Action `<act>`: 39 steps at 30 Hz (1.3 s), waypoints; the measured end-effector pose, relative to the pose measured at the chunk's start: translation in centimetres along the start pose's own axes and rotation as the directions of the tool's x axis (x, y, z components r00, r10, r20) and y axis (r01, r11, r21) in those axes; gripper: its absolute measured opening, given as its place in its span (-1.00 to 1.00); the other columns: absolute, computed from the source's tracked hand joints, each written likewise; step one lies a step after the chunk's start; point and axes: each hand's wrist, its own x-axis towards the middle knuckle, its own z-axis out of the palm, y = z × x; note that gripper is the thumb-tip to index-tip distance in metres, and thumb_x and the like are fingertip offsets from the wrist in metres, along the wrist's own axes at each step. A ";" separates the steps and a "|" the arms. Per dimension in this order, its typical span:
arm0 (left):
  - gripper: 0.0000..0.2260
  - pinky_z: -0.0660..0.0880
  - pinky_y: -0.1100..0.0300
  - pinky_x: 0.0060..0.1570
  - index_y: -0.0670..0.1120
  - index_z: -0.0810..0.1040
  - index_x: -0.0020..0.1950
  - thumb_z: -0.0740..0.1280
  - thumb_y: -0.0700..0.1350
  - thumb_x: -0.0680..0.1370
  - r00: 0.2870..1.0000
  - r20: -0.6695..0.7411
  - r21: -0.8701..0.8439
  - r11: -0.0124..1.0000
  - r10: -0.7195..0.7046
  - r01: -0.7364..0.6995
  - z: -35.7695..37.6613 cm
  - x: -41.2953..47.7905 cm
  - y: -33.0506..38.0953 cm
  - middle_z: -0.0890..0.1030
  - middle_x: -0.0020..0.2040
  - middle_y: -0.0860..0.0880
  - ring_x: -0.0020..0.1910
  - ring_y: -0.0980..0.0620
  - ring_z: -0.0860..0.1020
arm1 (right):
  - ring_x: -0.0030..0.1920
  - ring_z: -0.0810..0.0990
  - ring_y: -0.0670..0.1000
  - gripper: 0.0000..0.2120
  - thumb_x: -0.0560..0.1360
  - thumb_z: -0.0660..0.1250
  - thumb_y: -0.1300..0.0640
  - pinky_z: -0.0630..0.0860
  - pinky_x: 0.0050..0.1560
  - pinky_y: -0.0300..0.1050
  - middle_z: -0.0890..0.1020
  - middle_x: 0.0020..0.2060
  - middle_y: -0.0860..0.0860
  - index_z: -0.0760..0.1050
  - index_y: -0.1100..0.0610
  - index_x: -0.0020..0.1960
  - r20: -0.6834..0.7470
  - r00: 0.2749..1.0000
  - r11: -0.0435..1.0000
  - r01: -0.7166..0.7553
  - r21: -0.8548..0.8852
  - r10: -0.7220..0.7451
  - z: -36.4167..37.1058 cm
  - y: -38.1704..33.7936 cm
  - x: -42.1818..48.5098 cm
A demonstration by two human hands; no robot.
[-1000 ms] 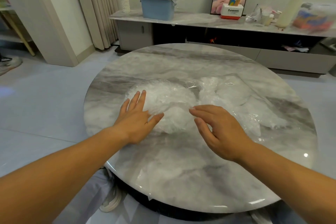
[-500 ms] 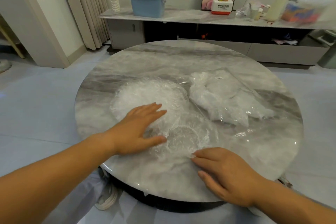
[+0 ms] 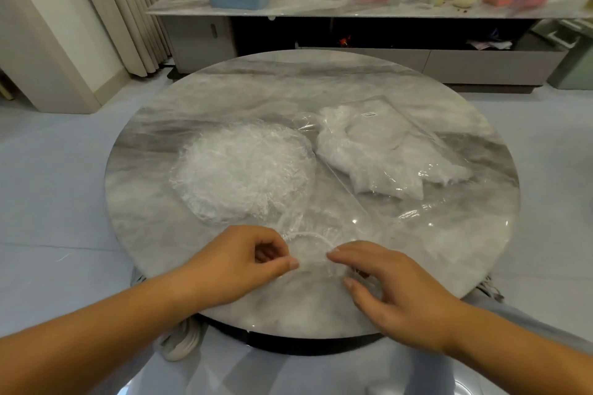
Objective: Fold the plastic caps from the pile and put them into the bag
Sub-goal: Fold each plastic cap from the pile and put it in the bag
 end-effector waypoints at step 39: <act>-0.42 0.28 0.20 0.33 0.12 0.34 0.37 0.46 0.22 0.44 0.928 -0.369 0.254 0.954 -0.060 0.162 2.5 1.9 -2.1 0.29 0.20 0.15 0.26 0.12 0.34 | 0.20 0.50 -0.30 -0.69 0.63 0.23 -0.12 0.40 0.15 -0.37 0.55 0.19 -0.25 0.70 -0.01 0.03 -0.007 0.965 0.961 -0.260 0.096 0.262 -1.7 -1.8 8.8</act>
